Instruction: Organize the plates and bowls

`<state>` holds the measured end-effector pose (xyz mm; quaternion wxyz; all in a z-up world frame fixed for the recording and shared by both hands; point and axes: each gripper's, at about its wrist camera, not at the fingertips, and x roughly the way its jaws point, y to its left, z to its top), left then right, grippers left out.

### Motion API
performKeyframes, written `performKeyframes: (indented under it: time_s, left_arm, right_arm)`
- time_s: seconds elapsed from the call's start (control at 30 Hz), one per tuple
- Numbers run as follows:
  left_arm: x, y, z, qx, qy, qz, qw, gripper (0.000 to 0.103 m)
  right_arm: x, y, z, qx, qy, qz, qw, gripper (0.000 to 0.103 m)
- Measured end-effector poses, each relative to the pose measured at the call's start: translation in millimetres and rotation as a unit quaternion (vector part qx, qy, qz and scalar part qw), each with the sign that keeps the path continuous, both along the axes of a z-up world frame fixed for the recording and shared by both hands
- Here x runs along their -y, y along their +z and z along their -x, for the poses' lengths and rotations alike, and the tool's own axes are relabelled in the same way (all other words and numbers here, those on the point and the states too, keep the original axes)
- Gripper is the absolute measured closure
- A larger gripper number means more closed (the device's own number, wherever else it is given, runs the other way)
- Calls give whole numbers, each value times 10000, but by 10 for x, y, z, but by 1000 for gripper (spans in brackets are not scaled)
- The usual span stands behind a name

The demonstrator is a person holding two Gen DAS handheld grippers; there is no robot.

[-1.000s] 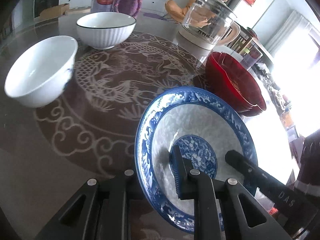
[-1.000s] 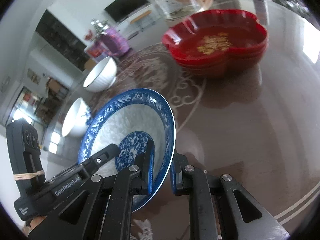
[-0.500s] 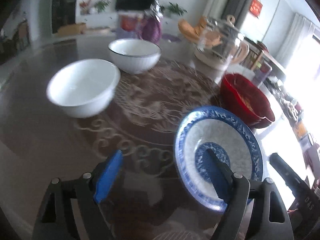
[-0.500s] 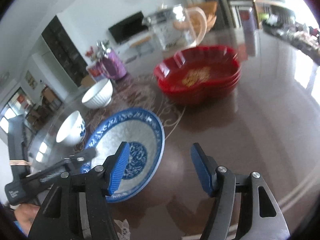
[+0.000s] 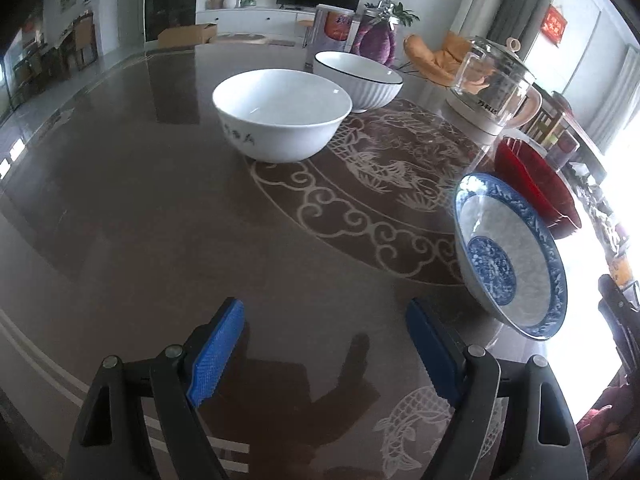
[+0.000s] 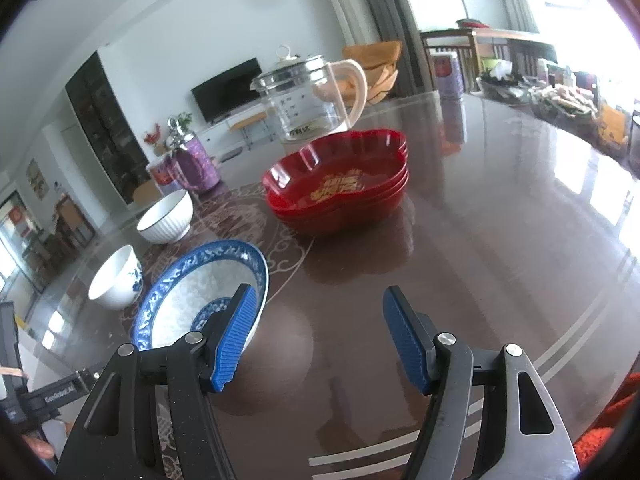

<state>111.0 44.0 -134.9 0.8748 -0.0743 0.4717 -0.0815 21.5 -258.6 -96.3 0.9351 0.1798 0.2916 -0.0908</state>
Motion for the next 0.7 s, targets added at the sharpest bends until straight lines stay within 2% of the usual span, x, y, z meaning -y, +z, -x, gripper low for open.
performKeyframes:
  time_s: [0.4,0.7]
  left_arm:
    - [-34,-101,-20,-240,117,34,9996,21]
    - [-99,-83,8,-246,202,83,9995,21]
  right_arm:
    - [-38,27,11,38,-33,200,9998,34]
    - [-47,40,35,108,-88,227,9996,34]
